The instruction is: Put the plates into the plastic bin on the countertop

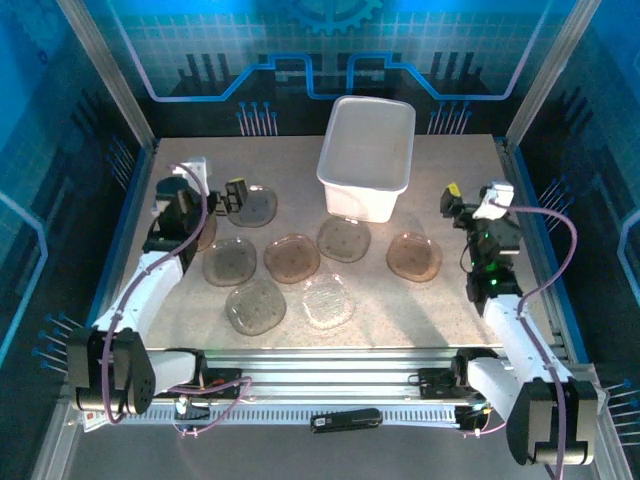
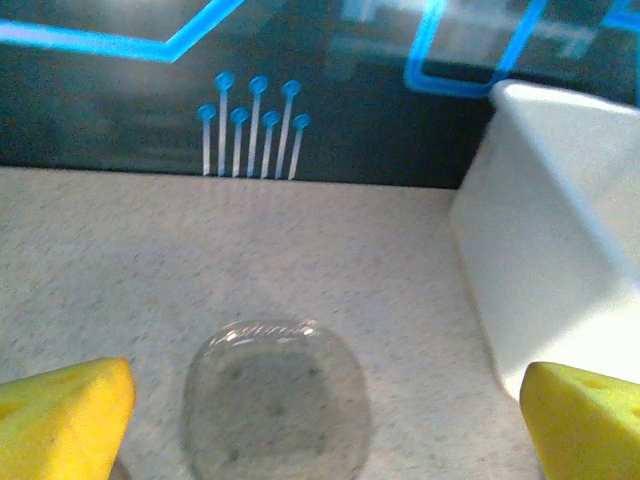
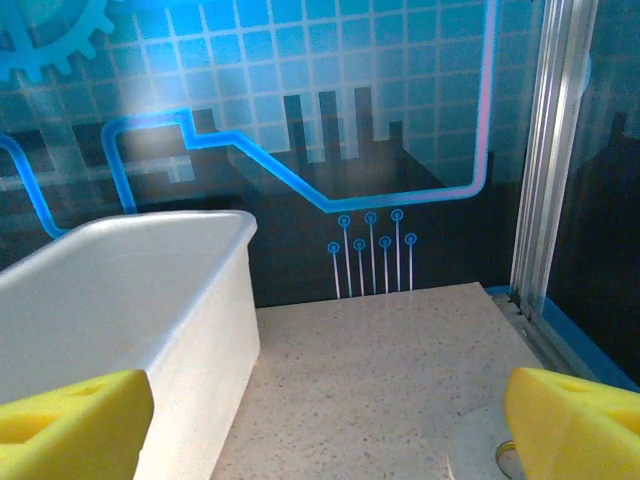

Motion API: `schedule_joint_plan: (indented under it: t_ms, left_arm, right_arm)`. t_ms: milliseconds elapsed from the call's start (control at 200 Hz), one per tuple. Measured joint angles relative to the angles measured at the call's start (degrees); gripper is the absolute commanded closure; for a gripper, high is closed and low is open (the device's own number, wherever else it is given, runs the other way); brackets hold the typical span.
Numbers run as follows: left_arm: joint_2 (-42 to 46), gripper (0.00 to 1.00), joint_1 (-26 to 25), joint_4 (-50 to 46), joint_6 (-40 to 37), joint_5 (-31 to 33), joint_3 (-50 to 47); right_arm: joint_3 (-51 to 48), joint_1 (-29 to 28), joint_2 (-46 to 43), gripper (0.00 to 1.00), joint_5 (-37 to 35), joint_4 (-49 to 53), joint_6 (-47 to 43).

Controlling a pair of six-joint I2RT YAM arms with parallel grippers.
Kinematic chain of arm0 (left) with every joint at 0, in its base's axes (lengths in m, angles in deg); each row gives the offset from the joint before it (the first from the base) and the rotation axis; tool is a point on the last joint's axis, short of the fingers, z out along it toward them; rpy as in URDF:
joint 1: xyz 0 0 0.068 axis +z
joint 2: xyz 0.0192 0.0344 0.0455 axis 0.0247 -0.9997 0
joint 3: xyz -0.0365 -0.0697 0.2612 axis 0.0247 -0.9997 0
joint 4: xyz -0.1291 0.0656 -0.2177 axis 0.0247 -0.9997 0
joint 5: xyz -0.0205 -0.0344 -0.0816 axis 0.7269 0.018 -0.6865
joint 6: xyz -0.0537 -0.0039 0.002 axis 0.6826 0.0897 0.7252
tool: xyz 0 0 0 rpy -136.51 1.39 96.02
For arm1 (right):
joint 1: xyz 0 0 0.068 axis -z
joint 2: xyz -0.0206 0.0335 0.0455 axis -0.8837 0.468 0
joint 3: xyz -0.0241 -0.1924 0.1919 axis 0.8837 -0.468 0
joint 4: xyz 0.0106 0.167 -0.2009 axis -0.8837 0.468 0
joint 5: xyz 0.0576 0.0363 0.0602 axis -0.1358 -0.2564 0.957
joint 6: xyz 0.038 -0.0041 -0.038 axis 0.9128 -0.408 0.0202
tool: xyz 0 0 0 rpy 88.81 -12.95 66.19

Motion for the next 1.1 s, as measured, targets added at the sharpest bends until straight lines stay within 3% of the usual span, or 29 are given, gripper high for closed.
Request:
schedule_joint_plan:
  t_ms: [210, 485, 745, 1101]
  left_arm:
    - [-4.83, 0.02, -6.88, -17.73, 4.07, -1.73, 18.93]
    - [-25.24, 0.04, -15.96, -35.04, 11.15, -1.95, 45.99]
    - [-44.85, 0.07, -21.84, -47.74, 15.39, -0.33, 67.14]
    - [-62.66, 0.18, -23.93, -60.85, 18.27, 4.59, 91.82]
  right_arm:
    - [17.35, 0.0, 3.3, 0.18, 3.58, 28.37, 5.11]
    - [32.41, 0.0, 14.78, 0.24, 8.46, 55.28, 9.2]
    - [30.53, 0.0, 17.29, 0.28, 9.75, 65.29, 10.64]
    - [21.9, 0.0, 21.27, 0.31, 11.87, 65.79, 12.0]
